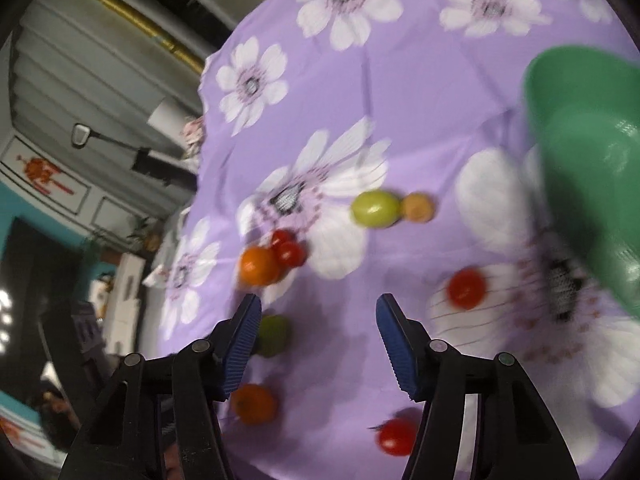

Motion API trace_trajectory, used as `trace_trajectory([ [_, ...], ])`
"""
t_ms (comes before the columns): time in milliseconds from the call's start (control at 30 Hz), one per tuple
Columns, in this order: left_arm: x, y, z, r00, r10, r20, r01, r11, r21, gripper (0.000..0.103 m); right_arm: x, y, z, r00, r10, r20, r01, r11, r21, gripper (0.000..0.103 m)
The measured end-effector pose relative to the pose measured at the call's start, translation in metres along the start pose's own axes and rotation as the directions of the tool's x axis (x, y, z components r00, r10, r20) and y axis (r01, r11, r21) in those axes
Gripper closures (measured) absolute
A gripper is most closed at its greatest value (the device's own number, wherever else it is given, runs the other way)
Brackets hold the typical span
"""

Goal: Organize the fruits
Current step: 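Close the right gripper around the green lime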

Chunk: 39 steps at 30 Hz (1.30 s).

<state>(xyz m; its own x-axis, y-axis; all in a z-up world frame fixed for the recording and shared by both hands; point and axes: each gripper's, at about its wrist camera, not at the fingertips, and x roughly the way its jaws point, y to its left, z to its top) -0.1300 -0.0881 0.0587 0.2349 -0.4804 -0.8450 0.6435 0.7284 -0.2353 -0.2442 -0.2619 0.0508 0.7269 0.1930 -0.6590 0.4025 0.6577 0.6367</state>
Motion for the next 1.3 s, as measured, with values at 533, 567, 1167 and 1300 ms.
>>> trace_trajectory([
  [533, 0.023, 0.011, -0.003, 0.995, 0.033, -0.096, -0.034, 0.999, -0.010, 0.050, 0.074, 0.029, -0.006, 0.967, 0.054, -0.248, -0.058, 0.998, -0.012, 0.058],
  [567, 0.024, 0.012, -0.004, 0.994, 0.037, -0.101, -0.039, 0.999, -0.013, 0.051, 0.078, 0.032, -0.005, 0.965, 0.033, -0.261, -0.040, 0.999, -0.022, 0.059],
  [1167, 0.027, 0.013, -0.006, 0.994, 0.012, -0.108, -0.014, 1.000, -0.019, 0.069, 0.097, 0.031, -0.012, 0.958, -0.009, -0.288, -0.006, 0.999, -0.049, 0.061],
  [1300, 0.026, 0.001, -0.006, 0.996, -0.015, -0.084, 0.015, 1.000, 0.000, 0.069, 0.090, 0.030, -0.011, 0.965, -0.025, -0.261, 0.013, 0.999, -0.046, 0.062],
])
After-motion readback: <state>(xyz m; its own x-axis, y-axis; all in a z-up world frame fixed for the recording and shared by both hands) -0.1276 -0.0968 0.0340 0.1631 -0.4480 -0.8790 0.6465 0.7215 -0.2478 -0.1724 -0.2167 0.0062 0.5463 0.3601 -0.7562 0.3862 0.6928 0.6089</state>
